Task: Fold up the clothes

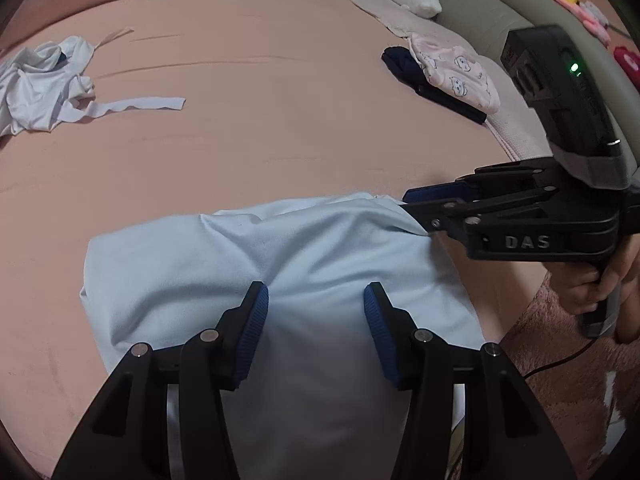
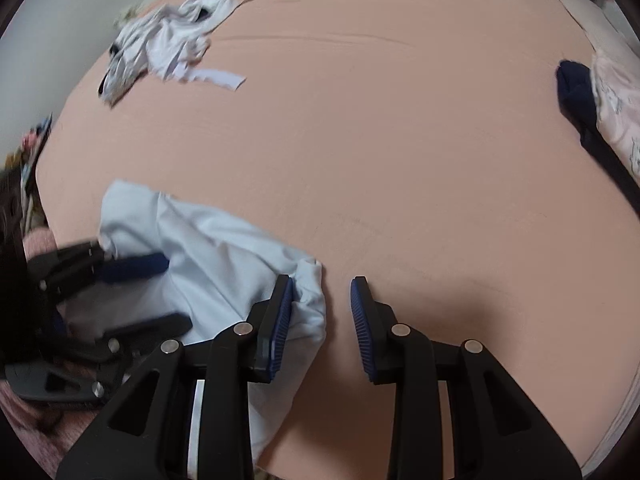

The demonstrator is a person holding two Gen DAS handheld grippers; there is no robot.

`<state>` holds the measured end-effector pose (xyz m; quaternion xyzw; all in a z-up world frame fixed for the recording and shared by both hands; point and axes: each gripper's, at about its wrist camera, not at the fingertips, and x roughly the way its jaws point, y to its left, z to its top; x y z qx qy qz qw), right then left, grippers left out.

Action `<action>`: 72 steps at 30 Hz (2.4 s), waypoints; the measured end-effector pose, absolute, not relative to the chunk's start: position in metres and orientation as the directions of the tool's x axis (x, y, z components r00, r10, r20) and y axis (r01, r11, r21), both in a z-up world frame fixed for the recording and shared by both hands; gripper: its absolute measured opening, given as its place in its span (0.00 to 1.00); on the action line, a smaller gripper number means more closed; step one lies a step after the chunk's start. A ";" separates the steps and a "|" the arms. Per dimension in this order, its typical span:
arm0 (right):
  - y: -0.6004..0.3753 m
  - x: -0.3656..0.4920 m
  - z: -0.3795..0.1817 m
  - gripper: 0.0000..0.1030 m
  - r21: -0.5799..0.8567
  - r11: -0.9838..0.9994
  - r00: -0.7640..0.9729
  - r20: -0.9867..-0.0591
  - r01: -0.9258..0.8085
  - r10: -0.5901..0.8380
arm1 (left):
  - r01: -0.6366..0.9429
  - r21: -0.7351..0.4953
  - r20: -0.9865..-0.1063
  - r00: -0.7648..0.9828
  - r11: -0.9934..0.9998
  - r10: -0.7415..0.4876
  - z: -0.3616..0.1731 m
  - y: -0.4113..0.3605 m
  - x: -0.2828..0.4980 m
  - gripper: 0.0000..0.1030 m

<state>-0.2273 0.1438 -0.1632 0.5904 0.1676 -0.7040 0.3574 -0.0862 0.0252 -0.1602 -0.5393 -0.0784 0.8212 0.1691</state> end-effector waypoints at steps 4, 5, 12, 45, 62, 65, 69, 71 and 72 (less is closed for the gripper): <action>0.132 -0.226 -0.160 0.30 0.160 -0.663 -0.049 -0.957 0.731 -0.285 | -0.190 -0.314 -0.857 -0.364 -0.930 0.364 -0.160 0.025 -0.086 0.51; 0.129 -0.227 -0.160 0.30 0.151 -0.665 -0.056 -0.959 0.731 -0.279 | -0.191 -0.314 -0.857 -0.365 -0.930 0.364 -0.160 0.025 -0.086 0.51; 0.112 -0.236 -0.172 0.30 0.095 -0.619 -0.031 -0.981 0.780 -0.190 | -0.194 -0.304 -0.862 -0.360 -0.933 0.356 -0.160 0.027 -0.087 0.51; 0.177 -0.231 -0.164 0.33 0.190 -0.858 -0.286 -0.890 0.476 -0.356 | 0.082 -0.259 -0.850 -0.493 -0.962 0.187 -0.169 -0.057 -0.080 0.51; 0.172 -0.170 -0.163 0.40 0.341 -0.815 -0.141 -0.882 0.470 -0.450 | 0.104 -0.513 -0.803 -0.411 -0.852 0.433 -0.181 -0.080 -0.047 0.54; 0.182 -0.161 -0.175 0.41 0.311 -0.843 -0.136 -0.904 0.438 -0.404 | 0.121 -0.390 -0.873 -0.364 -0.913 0.325 -0.190 -0.074 -0.042 0.56; 0.202 -0.164 -0.170 0.42 0.290 -0.881 -0.169 -0.913 0.375 -0.373 | 0.190 -0.425 -0.856 -0.403 -0.885 0.324 -0.185 -0.090 -0.035 0.55; 0.212 -0.166 -0.163 0.44 0.341 -0.871 -0.168 -0.893 0.352 -0.418 | 0.205 -0.520 -0.811 -0.421 -0.829 0.405 -0.186 -0.099 -0.032 0.54; 0.216 -0.166 -0.161 0.44 0.401 -0.849 -0.141 -0.872 0.345 -0.469 | 0.207 -0.564 -0.788 -0.423 -0.799 0.447 -0.188 -0.101 -0.030 0.54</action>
